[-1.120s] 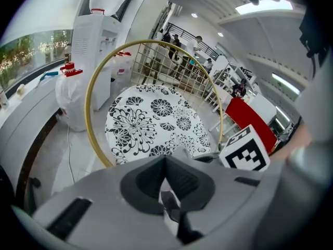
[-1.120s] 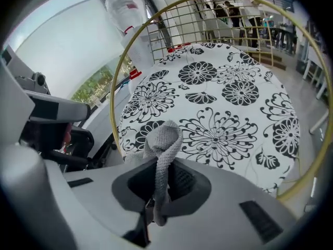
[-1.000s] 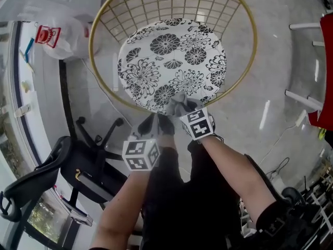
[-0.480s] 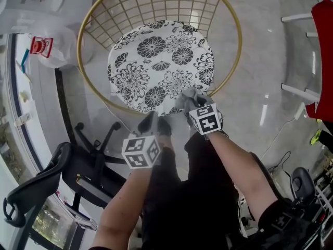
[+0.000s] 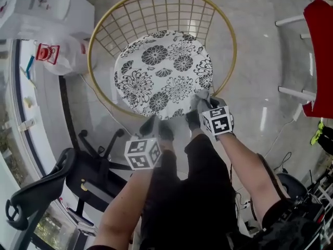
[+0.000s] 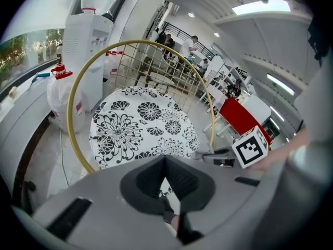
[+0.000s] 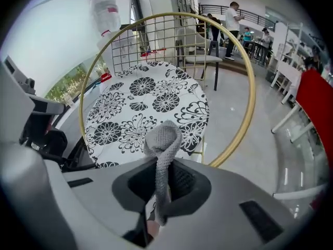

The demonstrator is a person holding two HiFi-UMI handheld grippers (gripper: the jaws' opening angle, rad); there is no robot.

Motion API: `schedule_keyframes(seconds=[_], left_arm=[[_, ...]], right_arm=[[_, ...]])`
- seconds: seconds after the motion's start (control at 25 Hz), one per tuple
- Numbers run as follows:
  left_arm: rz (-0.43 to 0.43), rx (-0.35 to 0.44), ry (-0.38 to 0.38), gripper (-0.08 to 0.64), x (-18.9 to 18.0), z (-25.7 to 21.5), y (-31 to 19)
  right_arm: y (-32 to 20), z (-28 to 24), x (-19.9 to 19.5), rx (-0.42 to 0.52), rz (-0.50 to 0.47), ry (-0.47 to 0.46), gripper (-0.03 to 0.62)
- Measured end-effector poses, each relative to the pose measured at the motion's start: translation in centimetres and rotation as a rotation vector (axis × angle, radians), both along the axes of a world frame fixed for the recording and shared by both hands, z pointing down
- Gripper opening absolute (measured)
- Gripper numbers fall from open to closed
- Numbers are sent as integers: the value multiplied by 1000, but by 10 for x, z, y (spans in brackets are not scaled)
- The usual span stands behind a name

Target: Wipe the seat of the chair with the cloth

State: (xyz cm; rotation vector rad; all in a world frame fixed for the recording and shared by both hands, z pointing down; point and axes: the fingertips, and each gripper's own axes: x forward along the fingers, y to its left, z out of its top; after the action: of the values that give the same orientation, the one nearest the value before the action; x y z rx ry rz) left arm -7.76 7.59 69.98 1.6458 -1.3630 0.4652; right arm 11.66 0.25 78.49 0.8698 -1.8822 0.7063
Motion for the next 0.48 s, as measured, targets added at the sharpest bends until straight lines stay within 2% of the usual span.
schedule_keyframes(seconds=[0.16, 0.28, 0.48], left_arm=[[-13, 12, -21, 8, -25, -14, 8], [-45, 11, -53, 8, -52, -24, 16], [-123, 38, -63, 8, -92, -45, 22]], right_arm=[[15, -25, -43, 4, -41, -62, 28], [37, -43, -95, -16, -101, -117, 28], [68, -65, -191, -33, -256, -223, 28]])
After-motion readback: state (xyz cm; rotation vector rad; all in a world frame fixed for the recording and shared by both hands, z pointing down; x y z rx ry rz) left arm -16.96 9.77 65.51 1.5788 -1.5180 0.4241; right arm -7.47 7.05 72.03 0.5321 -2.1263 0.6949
